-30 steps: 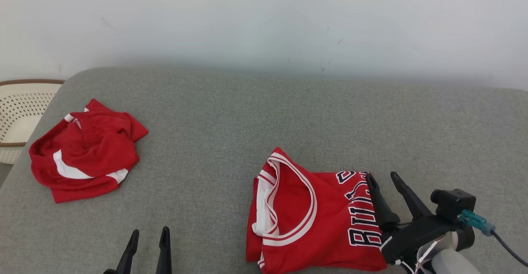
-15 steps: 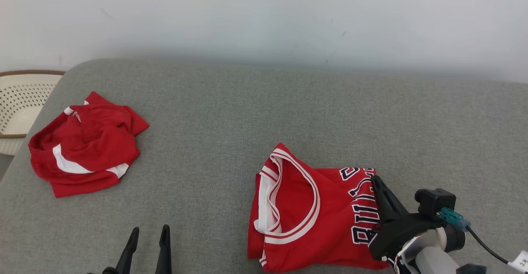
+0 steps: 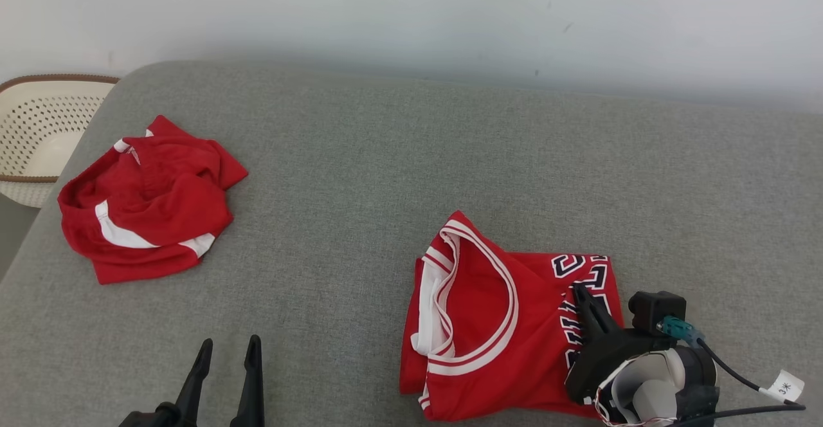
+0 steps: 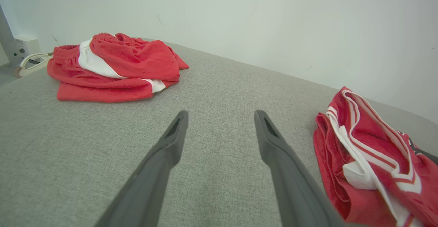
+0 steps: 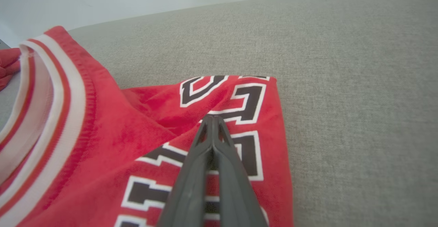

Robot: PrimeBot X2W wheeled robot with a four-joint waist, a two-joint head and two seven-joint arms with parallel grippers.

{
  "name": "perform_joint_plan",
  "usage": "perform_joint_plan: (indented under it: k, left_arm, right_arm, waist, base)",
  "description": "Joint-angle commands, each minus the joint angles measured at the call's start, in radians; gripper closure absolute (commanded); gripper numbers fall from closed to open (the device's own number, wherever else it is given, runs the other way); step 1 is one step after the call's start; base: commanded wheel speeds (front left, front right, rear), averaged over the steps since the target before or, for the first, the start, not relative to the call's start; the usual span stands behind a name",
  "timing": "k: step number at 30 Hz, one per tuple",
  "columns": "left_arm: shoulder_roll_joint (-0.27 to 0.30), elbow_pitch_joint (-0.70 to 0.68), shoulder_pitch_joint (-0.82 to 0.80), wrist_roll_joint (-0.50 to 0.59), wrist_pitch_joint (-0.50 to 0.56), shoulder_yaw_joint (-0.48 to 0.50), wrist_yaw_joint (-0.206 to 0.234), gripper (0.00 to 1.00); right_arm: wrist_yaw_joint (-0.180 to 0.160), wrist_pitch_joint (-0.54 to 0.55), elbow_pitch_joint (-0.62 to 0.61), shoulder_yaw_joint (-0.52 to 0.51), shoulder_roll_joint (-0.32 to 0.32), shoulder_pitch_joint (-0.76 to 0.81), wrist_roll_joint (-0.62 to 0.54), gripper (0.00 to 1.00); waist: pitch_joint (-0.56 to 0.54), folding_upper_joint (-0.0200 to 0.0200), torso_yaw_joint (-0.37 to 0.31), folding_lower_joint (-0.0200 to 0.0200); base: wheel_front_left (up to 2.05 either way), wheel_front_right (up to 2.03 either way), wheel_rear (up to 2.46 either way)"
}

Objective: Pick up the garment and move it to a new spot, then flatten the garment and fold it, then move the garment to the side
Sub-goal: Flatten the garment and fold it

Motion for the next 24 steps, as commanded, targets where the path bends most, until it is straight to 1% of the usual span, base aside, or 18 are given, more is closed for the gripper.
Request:
perform_joint_plan:
  k: [1,4,7,17,24]
  left_arm:
    - [0.005,0.006,-0.002,0.005,-0.004,0.006,-0.006,0.00]
    - [0.004,0.011,-0.010,0.004,-0.004,0.009,-0.010,0.00]
    - [0.003,0.015,-0.013,0.004,-0.004,0.008,-0.014,0.00]
    - [0.000,0.005,-0.009,0.005,-0.004,0.001,-0.003,0.00]
    - [-0.002,0.006,-0.001,0.004,-0.004,-0.001,-0.001,0.00]
  right_arm:
    - [0.000,-0.002,0.006,-0.003,0.005,-0.010,-0.007,1.00]
    - [0.000,-0.002,0.021,-0.005,0.016,-0.015,-0.013,1.00]
    - [0.000,-0.002,0.030,0.016,0.030,-0.015,-0.010,1.00]
    - [0.000,-0.002,0.015,0.056,0.070,-0.024,0.012,1.00]
    - [0.000,-0.002,-0.001,0.128,0.079,-0.010,0.046,1.00]
  waist:
    - [0.004,0.0000,0.005,0.0000]
    - [0.005,0.0000,0.014,0.0000]
    - [0.004,0.0000,0.025,0.0000]
    - [0.004,0.0000,0.061,0.0000]
    - [-0.004,0.0000,0.080,0.0000]
  base:
    - [0.00,0.00,0.00]
    - [0.00,0.00,0.00]
    - [0.00,0.00,0.00]
    - [0.00,0.00,0.00]
    - [0.00,0.00,0.00]
